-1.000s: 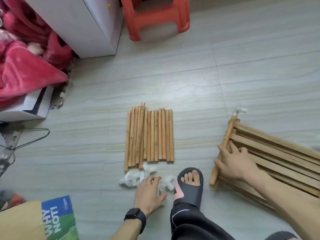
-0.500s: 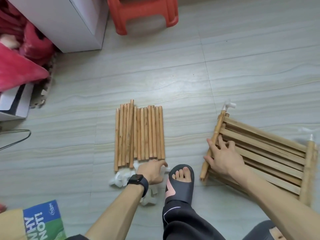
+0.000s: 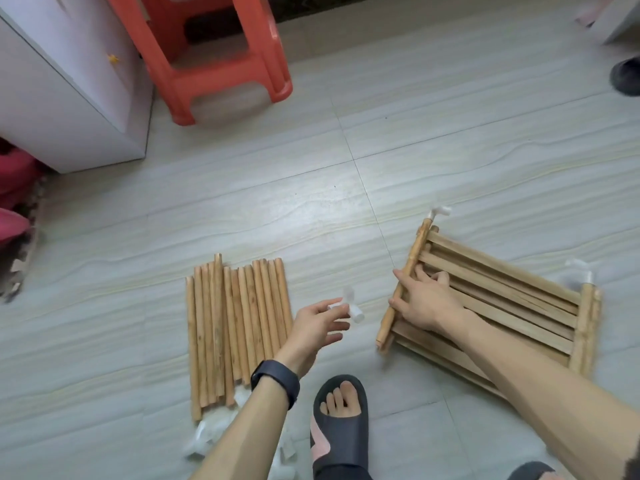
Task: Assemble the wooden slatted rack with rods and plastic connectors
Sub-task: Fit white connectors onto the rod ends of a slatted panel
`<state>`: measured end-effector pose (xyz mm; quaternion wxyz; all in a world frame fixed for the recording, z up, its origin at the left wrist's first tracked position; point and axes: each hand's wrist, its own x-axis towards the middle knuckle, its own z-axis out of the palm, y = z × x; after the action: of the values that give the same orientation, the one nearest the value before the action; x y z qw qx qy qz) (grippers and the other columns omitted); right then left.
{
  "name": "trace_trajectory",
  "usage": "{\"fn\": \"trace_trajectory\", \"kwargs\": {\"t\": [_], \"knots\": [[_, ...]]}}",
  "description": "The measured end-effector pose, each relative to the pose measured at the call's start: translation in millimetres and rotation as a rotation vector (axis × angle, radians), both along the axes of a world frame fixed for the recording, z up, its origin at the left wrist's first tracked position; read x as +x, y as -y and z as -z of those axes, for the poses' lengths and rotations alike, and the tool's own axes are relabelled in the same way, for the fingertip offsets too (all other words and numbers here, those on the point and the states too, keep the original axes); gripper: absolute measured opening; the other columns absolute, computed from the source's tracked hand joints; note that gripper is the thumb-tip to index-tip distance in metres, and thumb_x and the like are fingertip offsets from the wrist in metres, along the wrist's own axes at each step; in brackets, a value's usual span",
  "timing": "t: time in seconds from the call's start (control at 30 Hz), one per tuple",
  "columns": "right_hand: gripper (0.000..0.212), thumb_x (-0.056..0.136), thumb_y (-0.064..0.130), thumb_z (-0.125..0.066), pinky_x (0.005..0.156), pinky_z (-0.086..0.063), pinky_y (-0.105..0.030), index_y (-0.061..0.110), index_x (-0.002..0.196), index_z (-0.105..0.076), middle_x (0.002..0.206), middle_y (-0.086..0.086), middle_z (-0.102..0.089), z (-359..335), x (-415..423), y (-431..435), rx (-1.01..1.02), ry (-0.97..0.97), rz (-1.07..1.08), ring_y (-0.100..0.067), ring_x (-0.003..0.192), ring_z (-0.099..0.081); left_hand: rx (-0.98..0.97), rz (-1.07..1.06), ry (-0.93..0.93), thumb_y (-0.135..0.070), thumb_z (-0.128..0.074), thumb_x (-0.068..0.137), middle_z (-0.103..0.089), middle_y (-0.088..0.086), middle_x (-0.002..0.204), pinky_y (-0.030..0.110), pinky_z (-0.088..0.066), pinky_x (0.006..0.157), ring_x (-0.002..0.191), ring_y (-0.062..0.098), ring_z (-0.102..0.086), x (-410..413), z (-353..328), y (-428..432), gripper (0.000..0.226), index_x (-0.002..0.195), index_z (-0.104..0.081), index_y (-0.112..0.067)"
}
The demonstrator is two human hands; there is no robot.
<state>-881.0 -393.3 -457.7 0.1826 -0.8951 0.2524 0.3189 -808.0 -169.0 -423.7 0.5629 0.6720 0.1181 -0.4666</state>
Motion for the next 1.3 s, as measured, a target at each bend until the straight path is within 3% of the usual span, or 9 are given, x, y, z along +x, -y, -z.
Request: {"fn": "trace_trajectory", "kwargs": {"t": [0.13, 0.27, 0.33, 0.43, 0.63, 0.73, 0.83, 1.1, 1.3], "knots": [[0.065, 0.100, 0.049, -0.046, 0.119, -0.024, -0.042, 0.024, 0.157, -0.031, 0.161, -0.011, -0.036, -22, 3, 12, 0.091, 0.041, -0.043, -0.028, 0.150, -0.028, -0.142, -0.165, -0.160, -0.006, -0.069, 0.091, -0.077, 0.005, 0.089, 0.033, -0.056, 0.089, 0.088, 0.020, -0.071, -8, 13, 24, 0.020, 0.111, -0.066, -0.011], [0.038, 0.096, 0.044, -0.055, 0.099, -0.046, -0.034, 0.027, 0.129, -0.058, 0.128, 0.003, -0.066, -43, -26, 19, 0.183, 0.162, -0.002, -0.023, 0.123, -0.059, -0.176, -0.215, -0.228, 0.005, -0.063, 0.091, -0.068, 0.015, 0.097, 0.033, -0.056, 0.092, 0.095, 0.026, -0.066, -22, 27, 31, 0.033, 0.121, -0.062, -0.009], [0.041, 0.097, 0.045, -0.056, 0.099, -0.045, -0.031, 0.025, 0.132, -0.057, 0.132, 0.005, -0.063, -42, -46, 17, 0.191, 0.130, 0.021, -0.019, 0.123, -0.058, -0.169, -0.202, -0.231, 0.006, -0.061, 0.092, -0.069, 0.011, 0.090, 0.034, -0.054, 0.097, 0.095, 0.023, -0.064, -32, 31, 29, 0.037, 0.123, -0.062, -0.014], [0.044, 0.096, 0.047, -0.055, 0.102, -0.044, -0.032, 0.022, 0.133, -0.057, 0.134, -0.002, -0.063, -23, -70, 8, 0.167, 0.082, 0.000, -0.022, 0.124, -0.057, -0.153, -0.275, -0.250, 0.010, -0.056, 0.094, -0.074, 0.003, 0.081, 0.033, -0.052, 0.098, 0.093, 0.022, -0.064, -44, 32, 26, 0.030, 0.107, -0.066, -0.015], [0.046, 0.098, 0.048, -0.047, 0.099, -0.045, -0.038, 0.015, 0.129, -0.046, 0.131, -0.012, -0.052, 10, -89, -6, 0.044, -0.070, -0.186, -0.032, 0.123, -0.050, 0.101, -0.220, -0.070, -0.007, -0.068, 0.091, -0.066, 0.005, 0.099, 0.034, -0.051, 0.085, 0.090, 0.020, -0.061, -61, 46, 14, 0.020, 0.109, -0.065, -0.016], [0.044, 0.104, 0.045, -0.039, 0.097, -0.043, -0.037, 0.011, 0.129, -0.049, 0.131, -0.015, -0.051, 13, -82, -8, 0.014, -0.061, -0.183, -0.036, 0.122, -0.051, 0.220, -0.182, -0.013, -0.022, -0.077, 0.085, -0.067, 0.004, 0.096, 0.033, -0.044, 0.076, 0.087, 0.021, -0.060, -70, 52, 9, 0.024, 0.104, -0.062, -0.020], [0.044, 0.107, 0.043, -0.034, 0.096, -0.042, -0.037, 0.009, 0.131, -0.049, 0.132, -0.017, -0.051, 13, -79, -8, 0.003, -0.058, -0.194, -0.036, 0.123, -0.052, 0.253, -0.160, -0.011, -0.019, -0.078, 0.085, -0.065, 0.006, 0.092, 0.028, -0.046, 0.067, 0.072, 0.019, -0.057, -78, 51, 10, 0.026, 0.105, -0.060, -0.016], [0.041, 0.107, 0.043, -0.033, 0.093, -0.043, -0.038, 0.011, 0.129, -0.048, 0.130, -0.014, -0.051, 15, -85, -11, 0.006, -0.020, -0.190, -0.035, 0.122, -0.052, 0.148, -0.130, -0.054, -0.005, -0.077, 0.086, -0.070, 0.016, 0.111, 0.029, -0.056, 0.083, 0.095, 0.025, -0.069, -89, 61, 20, 0.027, 0.107, -0.065, -0.017], [0.041, 0.107, 0.044, -0.035, 0.094, -0.042, -0.037, 0.012, 0.129, -0.049, 0.129, -0.014, -0.052, 17, -85, -9, 0.010, -0.004, -0.196, -0.035, 0.123, -0.052, 0.226, -0.006, 0.079, -0.030, -0.081, 0.074, -0.075, -0.004, 0.100, 0.044, -0.057, 0.095, 0.097, 0.019, -0.071, -95, 64, 26, 0.028, 0.100, -0.071, -0.028]]}}
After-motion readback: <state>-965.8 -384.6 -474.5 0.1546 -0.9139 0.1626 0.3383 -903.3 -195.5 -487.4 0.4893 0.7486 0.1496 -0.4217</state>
